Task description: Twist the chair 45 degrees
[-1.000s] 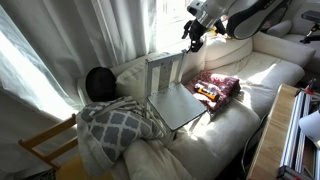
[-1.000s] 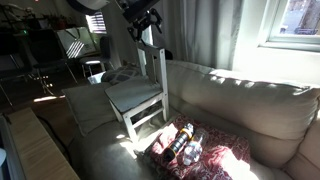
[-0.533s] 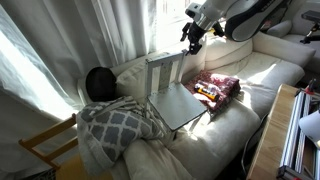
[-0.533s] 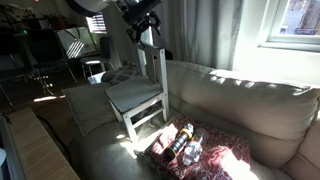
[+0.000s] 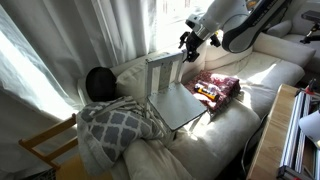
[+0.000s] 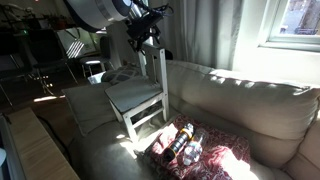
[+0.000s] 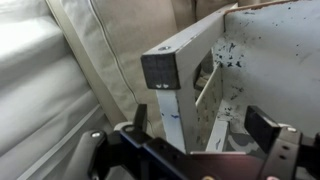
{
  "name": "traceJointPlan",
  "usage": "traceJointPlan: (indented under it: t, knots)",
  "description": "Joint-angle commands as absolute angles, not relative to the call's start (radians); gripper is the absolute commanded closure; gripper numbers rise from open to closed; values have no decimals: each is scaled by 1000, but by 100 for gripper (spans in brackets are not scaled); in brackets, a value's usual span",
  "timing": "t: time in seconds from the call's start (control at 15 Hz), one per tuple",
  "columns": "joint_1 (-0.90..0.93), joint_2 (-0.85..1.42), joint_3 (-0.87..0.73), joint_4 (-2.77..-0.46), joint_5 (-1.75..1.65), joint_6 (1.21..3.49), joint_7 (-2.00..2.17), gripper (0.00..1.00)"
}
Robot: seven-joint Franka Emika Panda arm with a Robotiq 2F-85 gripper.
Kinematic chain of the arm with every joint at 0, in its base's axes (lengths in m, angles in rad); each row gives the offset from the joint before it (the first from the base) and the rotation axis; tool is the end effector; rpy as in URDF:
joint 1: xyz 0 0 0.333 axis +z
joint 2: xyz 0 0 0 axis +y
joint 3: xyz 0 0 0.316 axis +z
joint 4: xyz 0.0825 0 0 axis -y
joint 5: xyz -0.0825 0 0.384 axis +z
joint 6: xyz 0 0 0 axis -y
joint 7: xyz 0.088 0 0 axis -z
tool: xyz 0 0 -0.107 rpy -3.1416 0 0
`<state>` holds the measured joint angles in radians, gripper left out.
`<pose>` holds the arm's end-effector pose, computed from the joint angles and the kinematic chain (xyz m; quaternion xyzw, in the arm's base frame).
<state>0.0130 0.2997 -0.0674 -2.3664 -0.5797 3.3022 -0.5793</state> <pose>0.5427 0.0278 0.2646 0.8037 0.5127 0.2658 0.1435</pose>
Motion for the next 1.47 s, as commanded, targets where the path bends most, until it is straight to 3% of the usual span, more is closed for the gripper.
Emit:
traceJointPlan:
  t: [0.0,0.93,1.27,1.4]
  knots:
    - [25,379,-100,-2321,-602,3395,-627,0]
    - [240,550,-326,-2266,-409,3647,-841,0]
    - [289,602,-337,-2273,-315,3721,-874,0]
    - [263,606,-297,-2275,-275,3720,-922,25]
